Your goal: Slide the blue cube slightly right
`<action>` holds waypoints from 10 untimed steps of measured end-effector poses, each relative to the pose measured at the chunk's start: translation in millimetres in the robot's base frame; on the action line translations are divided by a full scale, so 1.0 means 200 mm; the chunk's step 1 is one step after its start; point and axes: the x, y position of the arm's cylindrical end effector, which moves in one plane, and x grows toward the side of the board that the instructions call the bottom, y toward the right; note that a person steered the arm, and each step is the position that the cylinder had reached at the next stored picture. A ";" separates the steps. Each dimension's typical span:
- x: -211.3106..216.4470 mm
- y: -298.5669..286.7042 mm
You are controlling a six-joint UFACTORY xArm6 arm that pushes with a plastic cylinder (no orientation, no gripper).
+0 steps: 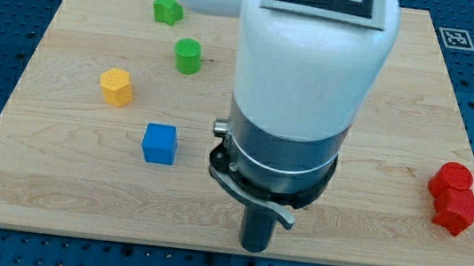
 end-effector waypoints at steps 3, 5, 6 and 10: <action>-0.02 -0.24; -0.23 -0.70; -0.24 -0.82; -0.45 -0.70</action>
